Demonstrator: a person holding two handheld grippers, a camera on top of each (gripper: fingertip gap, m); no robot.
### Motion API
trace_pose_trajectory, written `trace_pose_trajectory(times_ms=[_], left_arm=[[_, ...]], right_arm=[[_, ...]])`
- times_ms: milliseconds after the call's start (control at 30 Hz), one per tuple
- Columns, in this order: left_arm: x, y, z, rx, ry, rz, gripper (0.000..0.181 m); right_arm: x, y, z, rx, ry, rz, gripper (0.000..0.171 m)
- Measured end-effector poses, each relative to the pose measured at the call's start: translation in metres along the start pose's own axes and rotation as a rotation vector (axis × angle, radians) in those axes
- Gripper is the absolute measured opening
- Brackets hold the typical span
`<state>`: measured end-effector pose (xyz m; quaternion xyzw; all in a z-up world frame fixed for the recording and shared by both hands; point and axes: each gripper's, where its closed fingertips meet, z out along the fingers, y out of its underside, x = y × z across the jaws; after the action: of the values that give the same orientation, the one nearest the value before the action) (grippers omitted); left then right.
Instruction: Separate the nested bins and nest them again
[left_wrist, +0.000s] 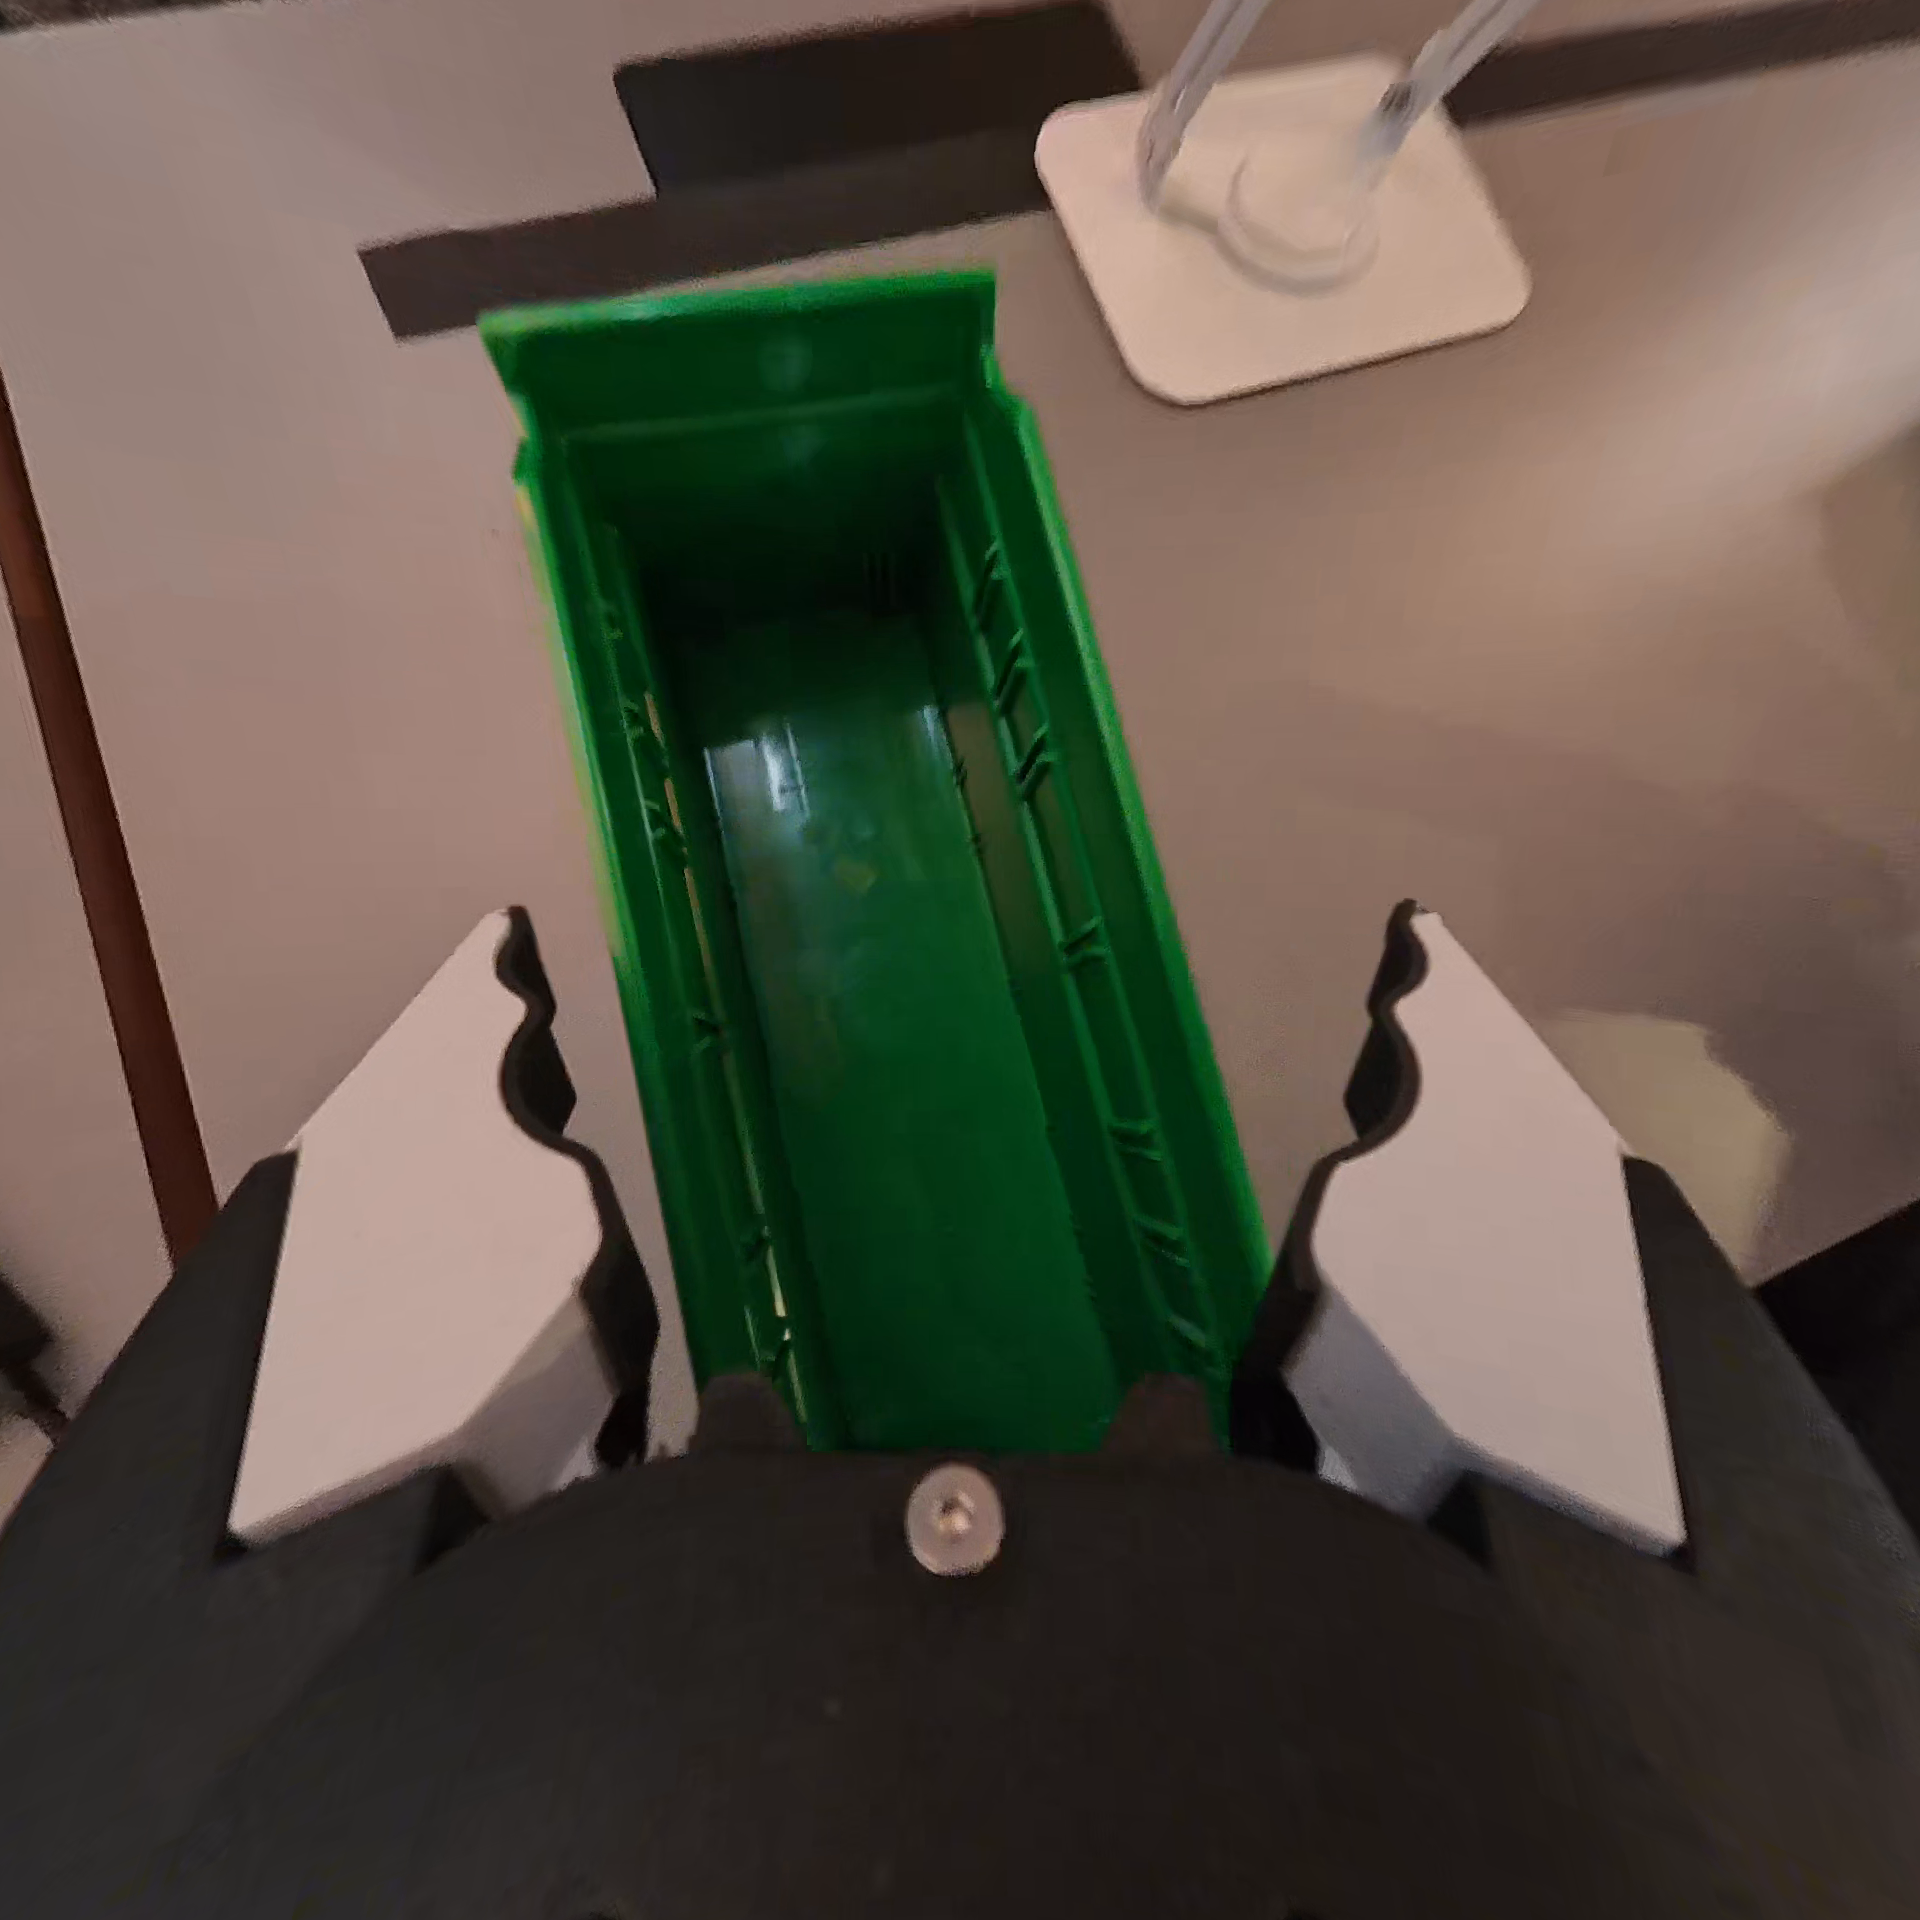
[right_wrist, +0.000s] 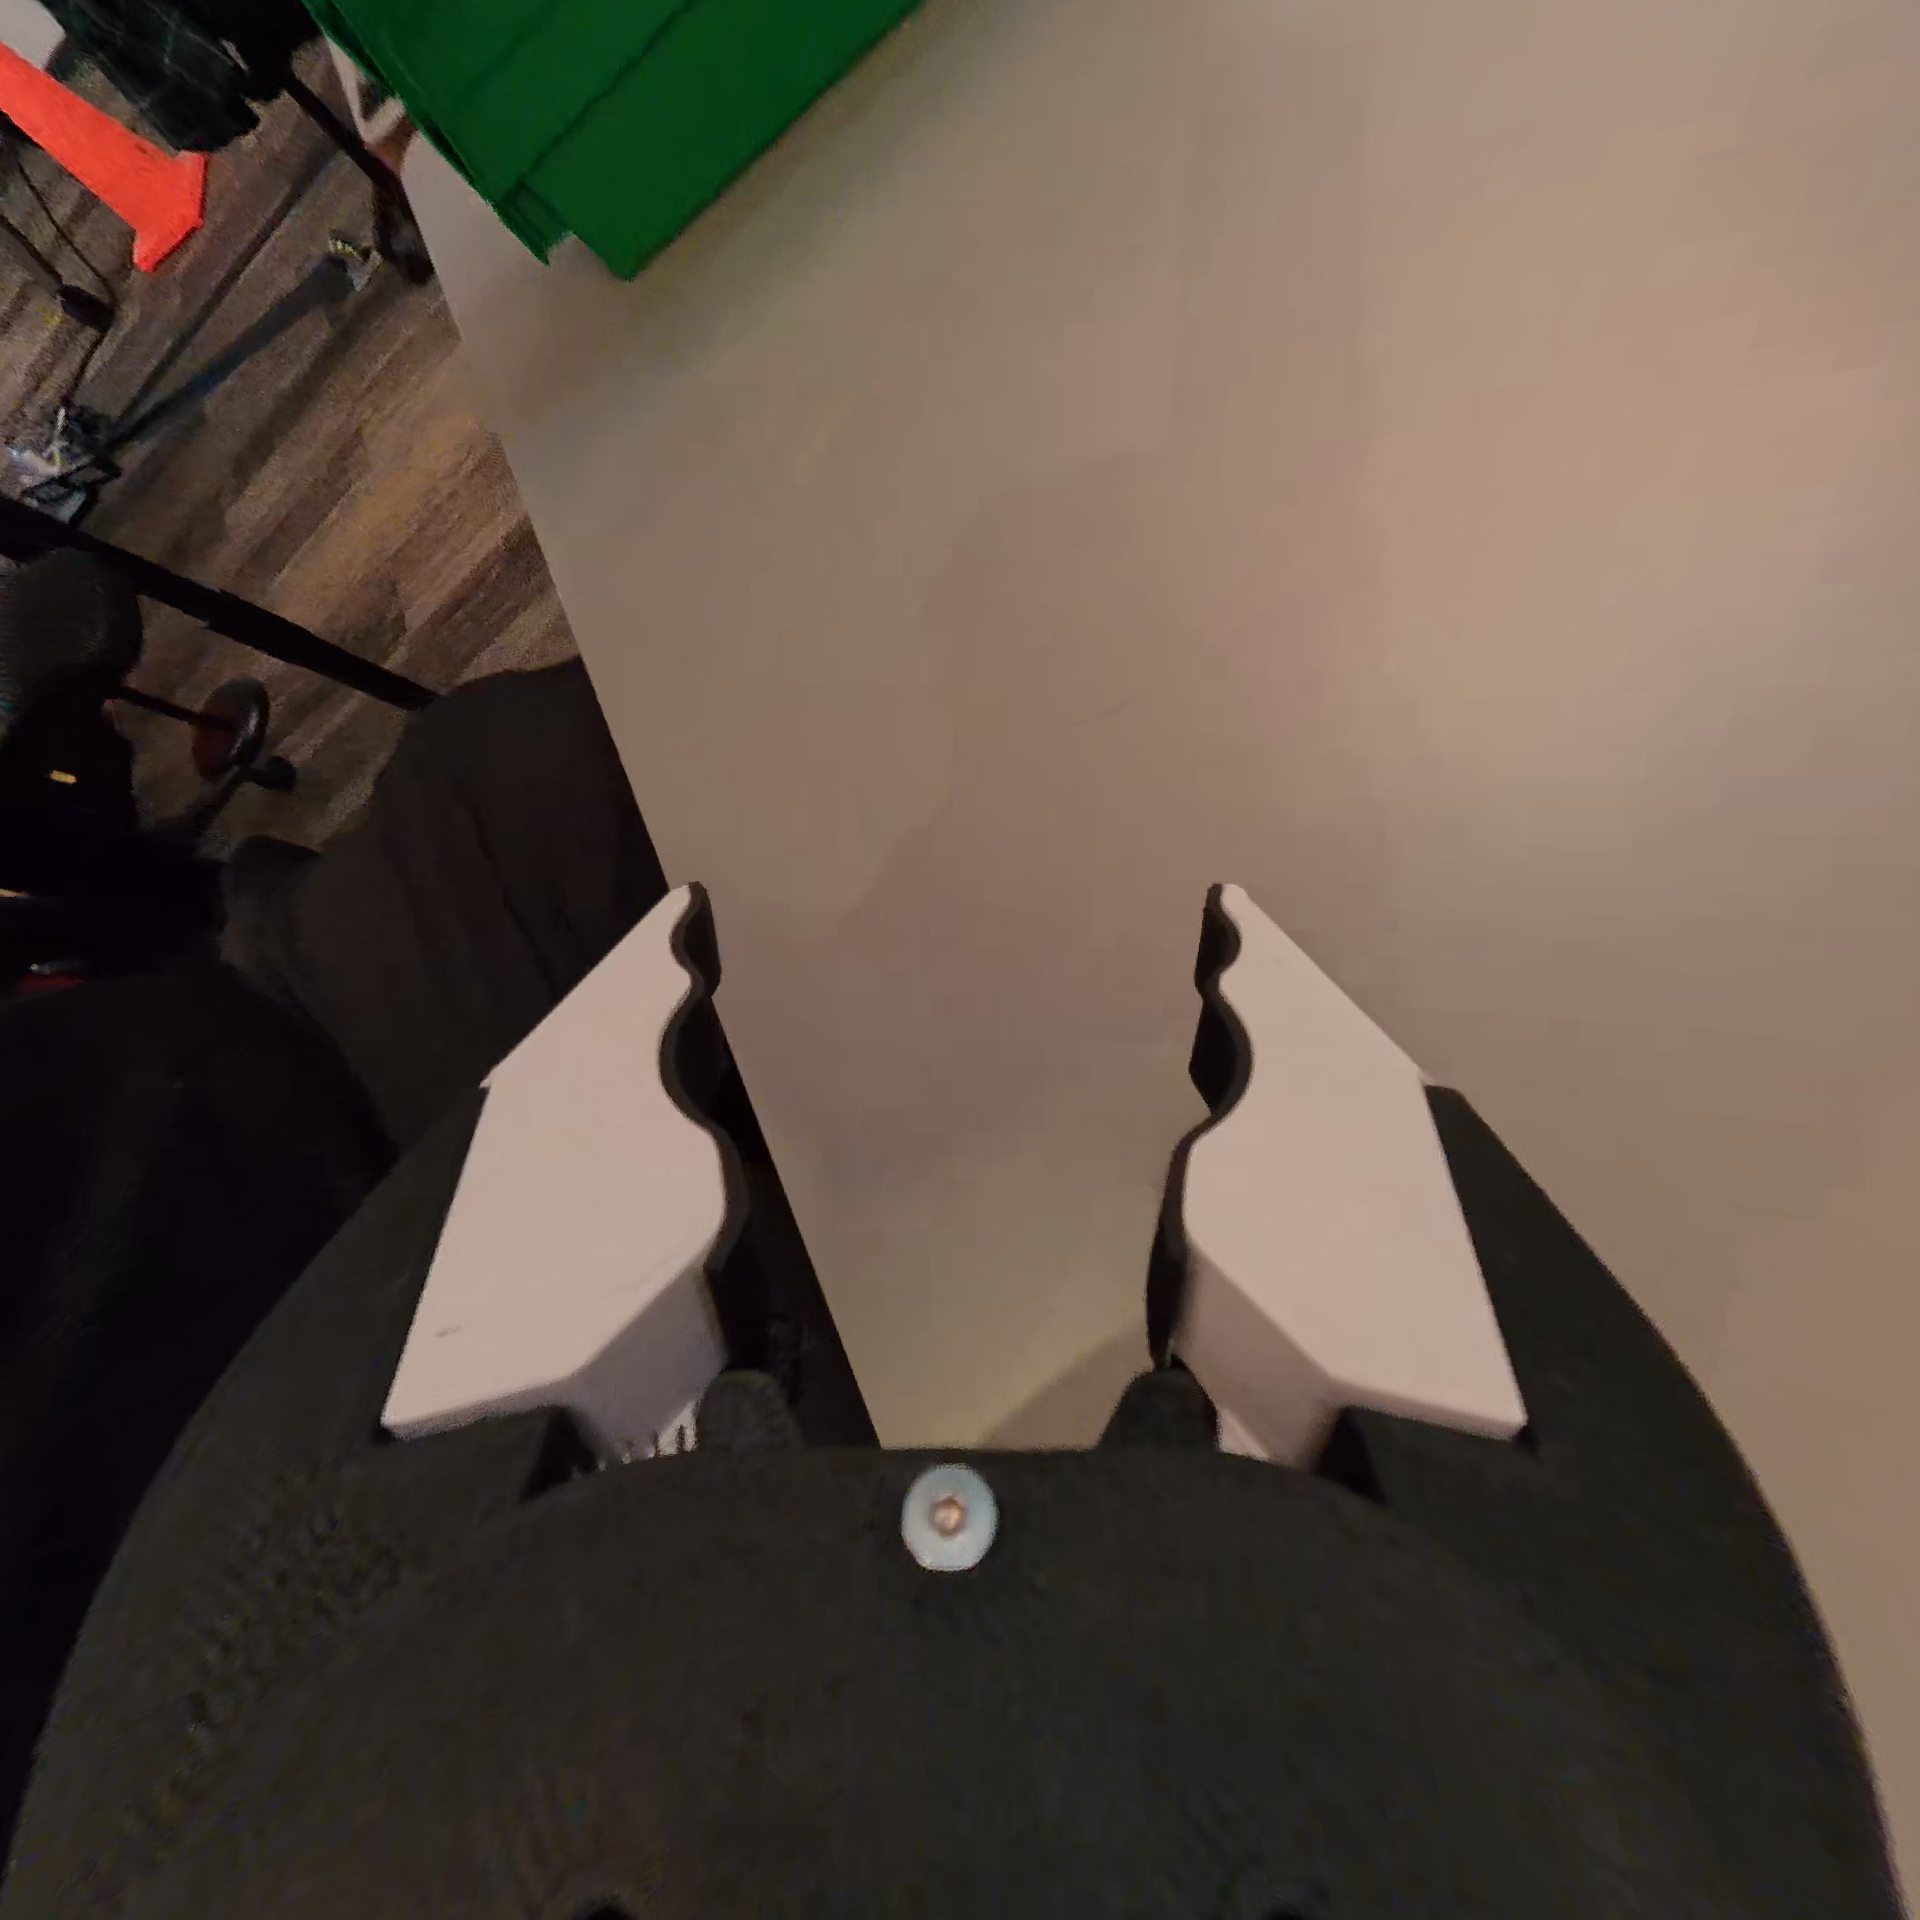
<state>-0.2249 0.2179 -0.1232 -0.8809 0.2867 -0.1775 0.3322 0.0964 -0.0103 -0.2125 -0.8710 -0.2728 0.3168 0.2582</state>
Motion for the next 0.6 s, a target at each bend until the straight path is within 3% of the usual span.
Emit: trace_pose_trajectory(times_ms=[133,300,367,467,567,600], left_arm=[[0.003,-0.024,-0.030,0.068,-0.082,0.061,0.153],[0.089,-0.061,-0.052,0.208,0.045,0.199,0.141],[0.126,-0.066,-0.048,0.217,0.082,0.276,0.139],[0.177,-0.067,-0.035,0.204,0.155,0.361,0.137],[0.216,-0.060,-0.020,0.178,0.222,0.421,0.135],[0.226,-0.057,-0.015,0.169,0.240,0.433,0.135]], right_arm=[[0.009,-0.024,-0.056,0.095,0.109,-0.038,0.096],[0.062,-0.031,-0.184,0.261,0.422,0.032,0.103],[0.098,-0.012,-0.242,0.286,0.614,0.101,0.105],[0.144,0.042,-0.307,0.190,0.837,0.211,0.107],[0.171,0.090,-0.342,0.094,0.918,0.307,0.105],[0.178,0.103,-0.348,0.062,0.928,0.331,0.096]])
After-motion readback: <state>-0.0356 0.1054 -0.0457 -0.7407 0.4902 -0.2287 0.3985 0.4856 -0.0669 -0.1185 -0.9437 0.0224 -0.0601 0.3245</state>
